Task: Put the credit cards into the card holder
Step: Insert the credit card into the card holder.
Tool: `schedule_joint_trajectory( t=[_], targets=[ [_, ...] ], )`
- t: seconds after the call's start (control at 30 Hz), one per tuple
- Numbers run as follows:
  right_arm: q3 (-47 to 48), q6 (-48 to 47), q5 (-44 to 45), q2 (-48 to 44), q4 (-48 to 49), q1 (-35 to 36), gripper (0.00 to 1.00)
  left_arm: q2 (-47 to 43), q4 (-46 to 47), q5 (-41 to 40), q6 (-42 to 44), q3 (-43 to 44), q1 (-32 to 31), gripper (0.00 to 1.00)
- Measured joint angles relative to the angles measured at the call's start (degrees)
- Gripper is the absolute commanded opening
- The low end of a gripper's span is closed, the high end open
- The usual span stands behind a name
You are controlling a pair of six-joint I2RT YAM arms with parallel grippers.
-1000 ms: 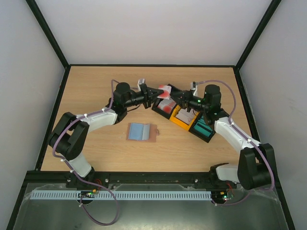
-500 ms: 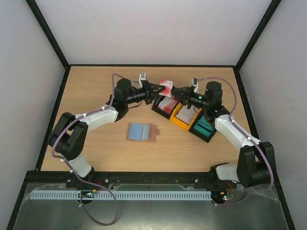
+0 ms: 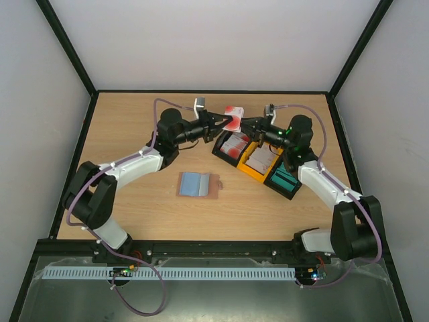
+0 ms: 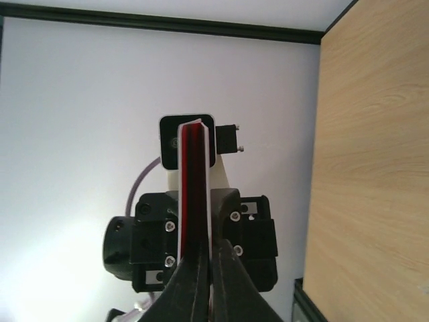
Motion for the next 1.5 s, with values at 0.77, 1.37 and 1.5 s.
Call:
schedule_joint_trajectory(
  t=[0.77, 1.37, 1.5],
  targets=[
    [0.55, 5.01, 1.88, -0.26, 3.82, -0.7, 0.02, -9.25, -4.48, 4.5, 3.61, -10.95, 10.49, 0.03],
    [-2.45, -23.71, 25.38, -4.07, -27.47, 21.7, 0.02, -36.83, -48.83, -19.04, 30.34, -28.68, 11.52, 0.03],
    [-9.29, -18.38, 28.7, -0.2, -19.39, 27.93, 0.02, -37.16, -52.3, -21.22, 32.74, -29.83, 11.41, 0.03]
  ],
)
